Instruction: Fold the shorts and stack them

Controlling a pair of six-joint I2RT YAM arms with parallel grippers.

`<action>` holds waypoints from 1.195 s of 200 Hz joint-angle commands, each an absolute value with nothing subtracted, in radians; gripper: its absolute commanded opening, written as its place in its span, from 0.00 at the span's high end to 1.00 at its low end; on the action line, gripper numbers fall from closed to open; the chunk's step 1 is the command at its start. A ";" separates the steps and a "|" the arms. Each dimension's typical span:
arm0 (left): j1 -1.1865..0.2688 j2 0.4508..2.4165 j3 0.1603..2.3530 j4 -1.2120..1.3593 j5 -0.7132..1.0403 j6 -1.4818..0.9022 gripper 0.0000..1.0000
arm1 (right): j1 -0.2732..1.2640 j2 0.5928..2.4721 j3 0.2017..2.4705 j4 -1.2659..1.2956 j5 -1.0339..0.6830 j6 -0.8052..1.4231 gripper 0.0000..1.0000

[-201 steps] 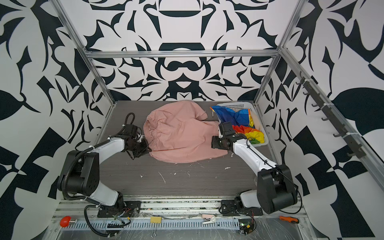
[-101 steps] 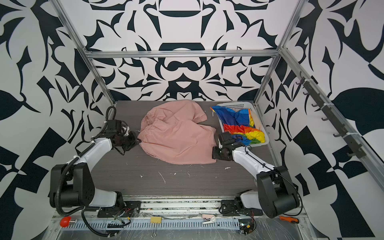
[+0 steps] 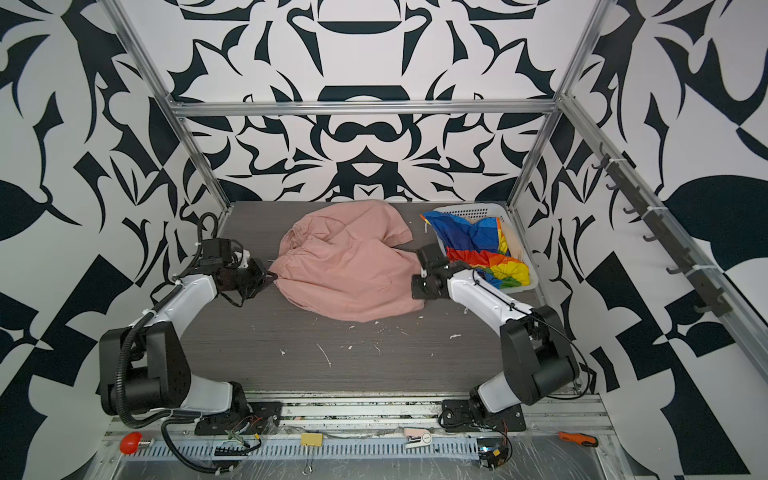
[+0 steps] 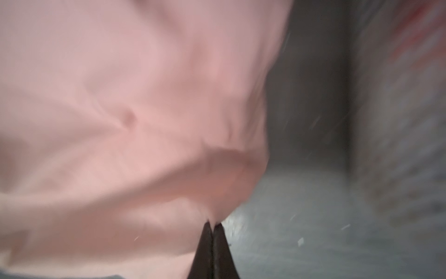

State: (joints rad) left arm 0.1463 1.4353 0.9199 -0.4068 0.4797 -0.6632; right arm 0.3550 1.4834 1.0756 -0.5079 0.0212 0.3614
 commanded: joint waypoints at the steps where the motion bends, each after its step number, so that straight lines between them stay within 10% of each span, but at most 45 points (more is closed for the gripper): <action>1: 0.218 1.391 0.946 -0.354 0.531 -0.717 1.00 | 0.287 1.413 1.218 -0.561 0.089 0.295 1.00; 32: 0.251 1.332 0.849 -0.296 0.515 -0.737 1.00 | 0.252 1.441 1.198 -0.567 0.065 0.288 1.00; 86: 0.250 1.340 0.698 -0.225 0.558 -0.739 1.00 | 0.280 1.426 0.960 -0.495 -0.055 0.356 0.50; 146: 0.250 1.302 0.632 -0.219 0.539 -0.718 1.00 | 0.408 1.416 0.770 -0.386 -0.089 0.447 0.41; 183: 0.250 1.251 0.599 -0.220 0.554 -0.737 1.00 | 0.410 1.466 0.747 -0.327 -0.106 0.456 0.47; 219: 0.249 1.184 0.547 -0.245 0.592 -0.754 1.00 | 0.409 1.486 0.795 -0.373 -0.055 0.421 0.99; 239: 0.249 1.129 0.531 -0.316 0.611 -0.727 1.00 | 0.401 1.387 0.771 -0.420 0.023 0.402 1.00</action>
